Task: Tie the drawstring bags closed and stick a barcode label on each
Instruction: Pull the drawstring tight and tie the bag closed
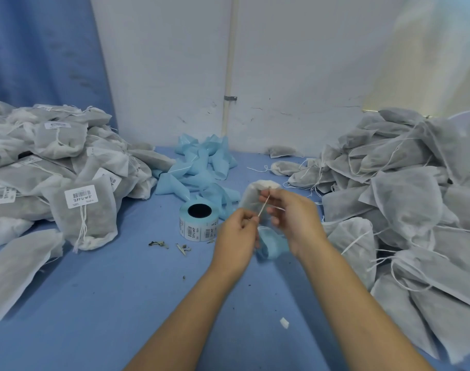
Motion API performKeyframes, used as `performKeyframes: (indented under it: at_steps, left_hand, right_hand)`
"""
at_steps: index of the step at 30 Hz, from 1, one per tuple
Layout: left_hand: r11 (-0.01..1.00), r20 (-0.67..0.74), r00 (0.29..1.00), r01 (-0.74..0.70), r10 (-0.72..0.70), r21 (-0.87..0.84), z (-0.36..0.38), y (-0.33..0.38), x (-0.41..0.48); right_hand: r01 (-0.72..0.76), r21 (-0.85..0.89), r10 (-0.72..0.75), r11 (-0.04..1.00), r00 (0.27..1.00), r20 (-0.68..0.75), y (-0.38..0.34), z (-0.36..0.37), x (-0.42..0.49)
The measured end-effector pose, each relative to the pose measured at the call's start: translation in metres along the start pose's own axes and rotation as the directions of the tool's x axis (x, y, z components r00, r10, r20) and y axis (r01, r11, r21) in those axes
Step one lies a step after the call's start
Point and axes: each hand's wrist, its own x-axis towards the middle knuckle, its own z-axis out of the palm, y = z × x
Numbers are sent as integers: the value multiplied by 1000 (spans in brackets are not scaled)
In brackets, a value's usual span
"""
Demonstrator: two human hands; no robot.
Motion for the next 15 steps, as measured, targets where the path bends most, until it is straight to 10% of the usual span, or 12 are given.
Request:
performKeyframes:
  at_steps: [6, 10, 15]
  left_hand:
    - [994, -17, 997, 73, -74, -86, 4, -11, 5]
    - [997, -117, 990, 70, -75, -45, -2, -13, 3]
    - [821, -73, 965, -173, 252, 545, -8, -12, -1]
  right_hand:
    - [-91, 469, 97, 879, 995, 11, 26, 22, -12]
    - [76, 352, -61, 933, 997, -53, 46, 34, -19]
    - [269, -31, -271, 963, 959, -82, 53, 5, -8]
